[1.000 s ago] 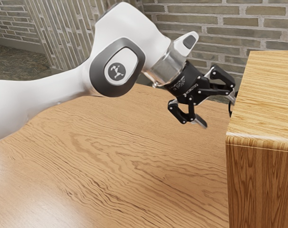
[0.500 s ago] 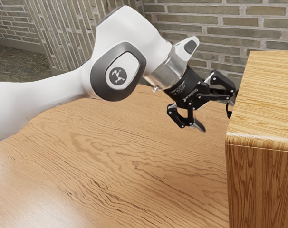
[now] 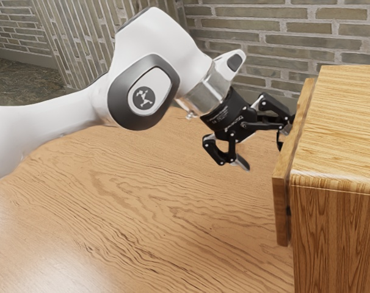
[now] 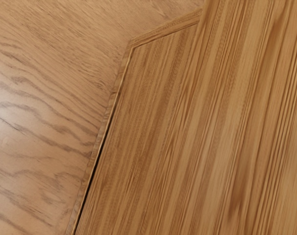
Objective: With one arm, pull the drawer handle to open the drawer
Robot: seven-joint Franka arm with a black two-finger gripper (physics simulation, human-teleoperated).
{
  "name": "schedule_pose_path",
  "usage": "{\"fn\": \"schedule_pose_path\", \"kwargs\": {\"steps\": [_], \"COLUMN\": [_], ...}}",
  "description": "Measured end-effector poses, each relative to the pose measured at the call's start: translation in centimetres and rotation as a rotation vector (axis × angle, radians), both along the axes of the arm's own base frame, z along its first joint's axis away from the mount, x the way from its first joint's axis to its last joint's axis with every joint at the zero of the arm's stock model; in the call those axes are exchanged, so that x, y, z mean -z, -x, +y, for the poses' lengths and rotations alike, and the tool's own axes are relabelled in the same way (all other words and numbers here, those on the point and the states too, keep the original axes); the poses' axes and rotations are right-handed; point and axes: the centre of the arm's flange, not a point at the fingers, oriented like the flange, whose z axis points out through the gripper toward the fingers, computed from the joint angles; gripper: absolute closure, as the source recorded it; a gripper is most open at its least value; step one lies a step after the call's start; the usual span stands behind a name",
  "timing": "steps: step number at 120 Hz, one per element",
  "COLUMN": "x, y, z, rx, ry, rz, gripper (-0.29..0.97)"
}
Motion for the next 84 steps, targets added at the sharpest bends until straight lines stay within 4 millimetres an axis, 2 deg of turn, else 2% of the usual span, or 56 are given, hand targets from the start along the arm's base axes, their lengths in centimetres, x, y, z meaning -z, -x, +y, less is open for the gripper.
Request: {"fn": "schedule_pose_path", "kwargs": {"steps": [16, 30, 60, 84], "x": [-0.1, -1.2, -0.5, -1.4], "y": [0.2, 1.0, 1.4, 2.2], "z": [0.4, 1.7, 2.7, 4.2], "rx": [-0.007, -0.017, -0.021, -0.035], "ry": [0.0, 0.016, 0.015, 0.022], "rz": [0.009, 0.009, 0.035, 0.033], "gripper": [0.01, 0.01, 0.01, 0.01]}}
